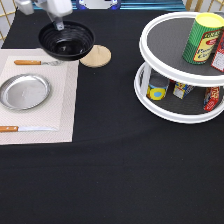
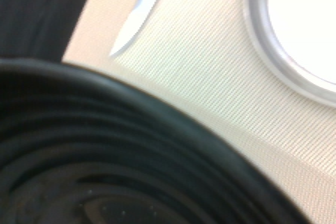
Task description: Pick up the bowl from the lazy Susan and put bowl on the plate
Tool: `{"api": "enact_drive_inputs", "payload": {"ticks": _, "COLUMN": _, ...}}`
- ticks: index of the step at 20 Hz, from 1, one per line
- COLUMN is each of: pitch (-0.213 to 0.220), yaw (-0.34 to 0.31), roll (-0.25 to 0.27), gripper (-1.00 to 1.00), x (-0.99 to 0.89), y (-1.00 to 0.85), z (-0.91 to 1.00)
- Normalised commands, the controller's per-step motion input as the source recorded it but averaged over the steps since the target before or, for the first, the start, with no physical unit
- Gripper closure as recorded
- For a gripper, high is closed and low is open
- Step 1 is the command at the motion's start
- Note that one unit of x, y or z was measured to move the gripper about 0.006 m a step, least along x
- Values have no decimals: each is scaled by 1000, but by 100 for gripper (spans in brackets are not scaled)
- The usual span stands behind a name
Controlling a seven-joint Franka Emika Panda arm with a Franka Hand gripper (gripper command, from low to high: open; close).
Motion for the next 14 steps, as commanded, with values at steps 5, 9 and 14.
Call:
{"api": "enact_drive_inputs", "payload": {"ticks": 5, "pitch": 0, "yaw": -211, "roll": 0, "gripper": 100, "x": 0, "y": -474, "z": -359}}
{"api": "enact_drive_inputs", "payload": {"ticks": 9, "pitch": 0, "yaw": -271, "roll": 0, "gripper": 100, "x": -2, "y": -318, "z": -430}}
{"api": "enact_drive_inputs", "payload": {"ticks": 14, "pitch": 0, "yaw": -289, "roll": 0, "gripper": 100, "x": -18, "y": -269, "z": -417}}
